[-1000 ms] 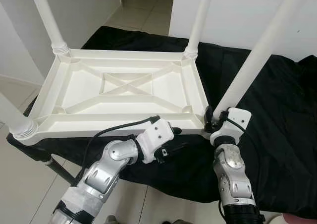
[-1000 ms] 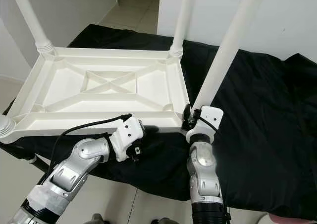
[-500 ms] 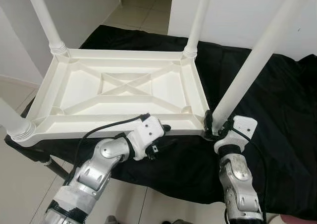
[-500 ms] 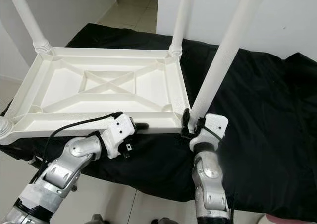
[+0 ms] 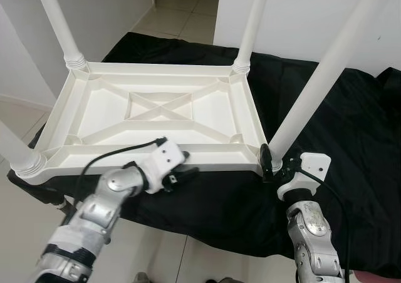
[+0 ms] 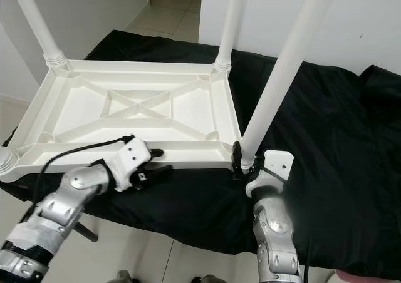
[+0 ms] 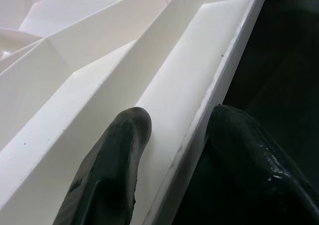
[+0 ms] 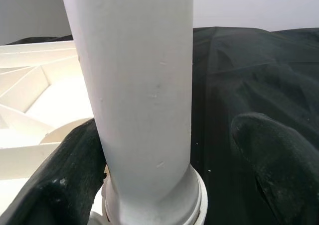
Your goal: Building children table
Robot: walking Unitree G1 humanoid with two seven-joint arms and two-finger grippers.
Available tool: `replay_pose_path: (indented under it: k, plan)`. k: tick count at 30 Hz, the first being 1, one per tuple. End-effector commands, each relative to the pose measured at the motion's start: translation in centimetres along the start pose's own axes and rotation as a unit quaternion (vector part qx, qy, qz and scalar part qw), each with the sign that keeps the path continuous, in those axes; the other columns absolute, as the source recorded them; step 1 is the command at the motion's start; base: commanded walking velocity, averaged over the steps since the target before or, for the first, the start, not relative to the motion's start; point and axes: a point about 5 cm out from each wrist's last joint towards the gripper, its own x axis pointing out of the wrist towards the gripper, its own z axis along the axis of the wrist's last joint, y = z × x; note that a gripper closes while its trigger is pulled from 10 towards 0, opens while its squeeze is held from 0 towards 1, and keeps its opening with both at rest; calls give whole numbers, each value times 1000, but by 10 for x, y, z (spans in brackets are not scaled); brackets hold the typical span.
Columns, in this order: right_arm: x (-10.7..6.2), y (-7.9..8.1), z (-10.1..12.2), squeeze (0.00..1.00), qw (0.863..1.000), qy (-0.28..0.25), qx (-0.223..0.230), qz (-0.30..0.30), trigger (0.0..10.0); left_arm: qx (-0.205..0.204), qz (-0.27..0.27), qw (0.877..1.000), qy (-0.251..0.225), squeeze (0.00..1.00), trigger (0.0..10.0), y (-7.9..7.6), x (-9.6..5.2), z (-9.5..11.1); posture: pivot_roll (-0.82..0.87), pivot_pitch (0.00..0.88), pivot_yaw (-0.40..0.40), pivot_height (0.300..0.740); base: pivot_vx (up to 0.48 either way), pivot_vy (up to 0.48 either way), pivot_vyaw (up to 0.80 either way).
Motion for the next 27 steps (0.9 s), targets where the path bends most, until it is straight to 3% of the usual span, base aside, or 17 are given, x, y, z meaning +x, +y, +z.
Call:
replay_pose_path:
  k: [1, 10, 11, 12, 15, 16, 21, 24, 27]
  plan:
    - [-1, -7, 4, 0, 1000, -11, 0, -12, 10000, 1, 27, 999, 30, 0, 10000, 3, -2, -11, -11, 95, -25, 740, 0, 0, 0]
    - [-1, -9, 4, 0, 1000, -11, 1, -12, 10000, 17, 69, 993, 97, 0, 10000, 15, -5, -31, -8, 98, -23, 740, 0, 0, 0]
    - [0, -10, 4, 0, 1000, -11, 1, -14, 10000, 7, 81, 991, 102, 0, 3451, 18, -5, -33, -8, 97, -22, 740, 0, 0, 0]
    - [0, -10, 4, 0, 1000, -12, 0, -14, 10000, 1, 92, 990, 106, 0, 2157, 21, -5, -35, -8, 98, -23, 740, 0, 0, 0]
    - [0, -10, 4, 0, 1000, -12, 0, -15, 10000, -3, 98, 989, 108, 0, 2157, 22, -5, -36, -8, 97, -24, 740, 0, 0, 0]
    - [0, -11, 4, 0, 1000, -12, 0, -16, 10000, -5, 101, 989, 108, 0, 157, 23, -5, -36, -9, 98, -24, 740, 0, 0, 0]
    - [0, -13, 5, 0, 1000, -15, -4, -22, 10000, -4, 105, 990, 93, 0, 0, 22, 0, -31, -11, 99, -27, 740, 0, 0, 0]
    - [0, -16, 5, 0, 999, -17, -5, -30, 10000, -1, 103, 992, 69, 0, 431, 19, 10, -21, -9, 100, -33, 740, 0, 0, 0]
    - [1, -14, 4, 0, 999, -15, -6, -28, 10000, 9, 89, 995, 41, 0, 0, 12, 22, -9, -8, 100, -36, 740, 0, 0, 0]
